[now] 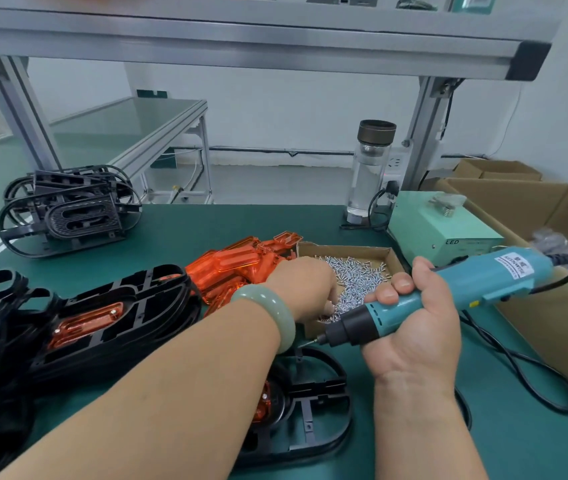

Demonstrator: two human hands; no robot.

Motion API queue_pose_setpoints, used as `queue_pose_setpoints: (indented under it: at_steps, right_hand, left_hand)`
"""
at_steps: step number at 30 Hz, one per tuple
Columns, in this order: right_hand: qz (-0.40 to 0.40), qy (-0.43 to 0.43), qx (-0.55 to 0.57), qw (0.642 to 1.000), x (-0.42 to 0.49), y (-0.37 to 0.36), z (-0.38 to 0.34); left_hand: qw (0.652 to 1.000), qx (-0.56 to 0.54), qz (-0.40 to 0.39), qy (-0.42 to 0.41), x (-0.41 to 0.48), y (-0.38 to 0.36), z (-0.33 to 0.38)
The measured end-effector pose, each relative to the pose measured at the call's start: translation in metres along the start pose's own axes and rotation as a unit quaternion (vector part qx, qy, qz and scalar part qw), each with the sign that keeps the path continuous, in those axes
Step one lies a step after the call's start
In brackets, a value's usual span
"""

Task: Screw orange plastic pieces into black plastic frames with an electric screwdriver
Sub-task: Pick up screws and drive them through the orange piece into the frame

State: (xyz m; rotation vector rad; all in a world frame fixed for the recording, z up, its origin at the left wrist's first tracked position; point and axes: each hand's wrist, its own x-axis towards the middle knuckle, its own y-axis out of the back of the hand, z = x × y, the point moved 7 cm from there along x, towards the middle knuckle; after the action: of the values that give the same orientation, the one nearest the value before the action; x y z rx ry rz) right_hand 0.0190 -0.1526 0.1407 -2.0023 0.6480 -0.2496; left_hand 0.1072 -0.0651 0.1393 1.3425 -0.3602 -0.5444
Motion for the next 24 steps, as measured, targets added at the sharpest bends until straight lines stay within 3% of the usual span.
queue_pose_setpoints:
  at_steps: [5, 17, 24]
  right_hand:
    - [0.004, -0.013, -0.008, 1.000, 0.000, 0.001, 0.003]
    - [0.004, -0.018, -0.012, 1.000, 0.002, 0.004, 0.006]
    - [0.003, -0.018, -0.014, 1.000, 0.002, 0.003, 0.008]
  left_hand:
    - [0.992, -0.100, 0.071, 0.013, -0.004, 0.013, -0.003]
    - [0.967, -0.221, 0.114, 0.058, -0.013, 0.016, -0.017]
    - [0.922, -0.329, 0.187, 0.082, -0.024, 0.021, -0.026]
